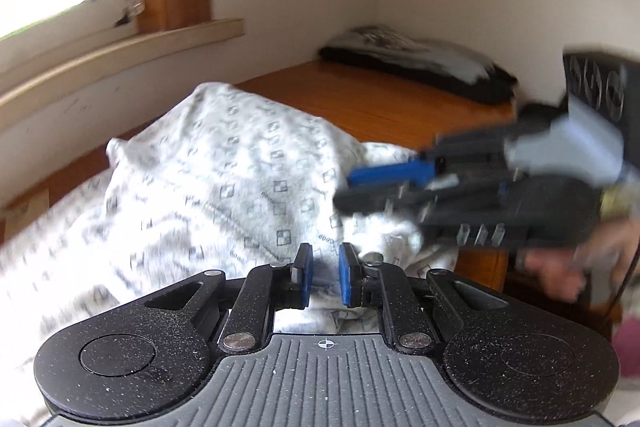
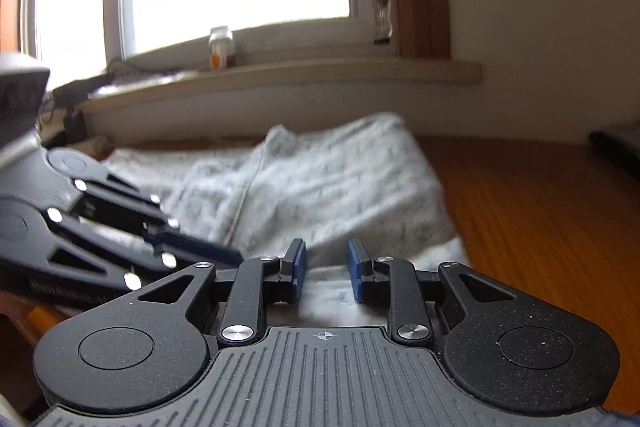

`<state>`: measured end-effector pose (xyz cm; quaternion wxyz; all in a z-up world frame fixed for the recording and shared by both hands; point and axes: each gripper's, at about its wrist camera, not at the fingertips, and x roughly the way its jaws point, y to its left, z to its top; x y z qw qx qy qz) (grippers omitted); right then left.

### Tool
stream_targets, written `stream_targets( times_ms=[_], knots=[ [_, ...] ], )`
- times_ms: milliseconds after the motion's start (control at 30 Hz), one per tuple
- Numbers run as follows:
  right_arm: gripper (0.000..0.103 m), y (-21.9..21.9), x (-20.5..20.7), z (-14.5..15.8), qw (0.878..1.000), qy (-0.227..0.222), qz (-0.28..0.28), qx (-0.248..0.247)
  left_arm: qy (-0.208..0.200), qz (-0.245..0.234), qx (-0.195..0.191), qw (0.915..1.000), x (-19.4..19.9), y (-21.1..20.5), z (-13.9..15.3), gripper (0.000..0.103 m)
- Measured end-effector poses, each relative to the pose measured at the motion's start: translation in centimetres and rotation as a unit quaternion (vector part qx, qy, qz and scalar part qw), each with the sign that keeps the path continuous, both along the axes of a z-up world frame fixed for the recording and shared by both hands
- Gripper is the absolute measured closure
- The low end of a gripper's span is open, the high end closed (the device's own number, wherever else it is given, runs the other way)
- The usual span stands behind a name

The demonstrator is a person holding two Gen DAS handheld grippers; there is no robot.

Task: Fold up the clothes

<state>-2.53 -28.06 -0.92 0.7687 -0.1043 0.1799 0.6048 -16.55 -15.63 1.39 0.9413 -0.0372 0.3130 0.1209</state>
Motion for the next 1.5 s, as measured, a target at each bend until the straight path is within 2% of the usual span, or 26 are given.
stream_targets(
  times_ms=[167, 367, 500, 600, 733, 800, 867, 933, 1000, 1033, 1100, 1200, 1267, 1300, 1500],
  knots=[
    [0.08, -0.5, 0.9, -0.4, 0.999, -0.032, -0.003, -0.02, -0.009, 0.009, -0.001, 0.9999, 0.7, -0.1, -0.4, 0.091],
    [0.08, -1.2, 4.1, -0.2, 0.995, -0.08, -0.034, -0.046, -0.002, 0.008, 0.025, 0.9997, 5.0, -1.0, -0.7, 0.092],
    [0.08, -1.9, 7.6, -0.1, 0.996, -0.068, -0.035, -0.054, -0.002, 0.005, 0.023, 0.9997, 8.3, -1.4, -0.8, 0.092],
    [0.08, -2.3, 9.0, -0.1, 0.996, -0.056, -0.034, -0.054, 0.0, 0.005, 0.035, 0.9994, 9.2, -2.0, -0.9, 0.092],
    [0.079, -2.8, 8.4, 0.5, 0.998, -0.03, -0.046, -0.031, 0.004, 0.009, 0.002, 0.9999, 8.5, -1.2, -0.1, 0.09],
    [0.079, -3.0, 7.3, 0.8, 0.999, -0.013, -0.031, -0.012, -0.003, 0.008, -0.016, 0.9998, 7.3, -0.6, 1.0, 0.086],
    [0.079, -2.4, 5.7, 1.0, 1.0, -0.004, -0.008, -0.006, -0.018, 0.019, -0.019, 0.9995, 5.4, 0.4, 2.4, 0.082],
    [0.078, -1.7, 4.1, 1.2, 1.0, 0.005, 0.015, -0.001, -0.033, 0.034, -0.02, 0.9987, 3.3, 1.7, 3.8, 0.077],
    [0.077, -1.1, 2.6, 1.4, 0.999, 0.014, 0.038, 0.005, -0.038, 0.061, -0.013, 0.9974, 0.7, 3.4, 4.7, 0.067],
    [0.073, -0.7, 1.8, 1.5, 0.999, 0.017, 0.05, 0.006, -0.038, 0.075, -0.008, 0.9964, -0.8, 4.3, 5.0, 0.064],
    [0.07, 0.4, 0.1, 1.4, 0.997, 0.02, 0.072, 0.0, -0.037, 0.104, 0.002, 0.9938, -3.6, 6.1, 5.5, 0.045],
    [0.067, 1.8, -2.6, 1.6, 0.995, 0.021, 0.1, -0.002, -0.022, 0.152, 0.009, 0.9881, -8.0, 9.4, 5.1, 0.03],
    [0.056, 2.7, -4.7, 1.7, 0.992, 0.022, 0.123, -0.004, -0.009, 0.184, 0.015, 0.9828, -10.5, 11.8, 4.6, 0.028],
    [0.054, 3.2, -5.8, 1.7, 0.99, 0.023, 0.136, -0.006, -0.001, 0.198, 0.019, 0.9799, -11.6, 12.8, 4.3, 0.025],
    [0.051, 5.8, -12.0, 1.5, 0.977, 0.025, 0.209, -0.027, 0.033, 0.245, 0.008, 0.969, -15.6, 18.6, 2.6, 0.02]
  ],
)
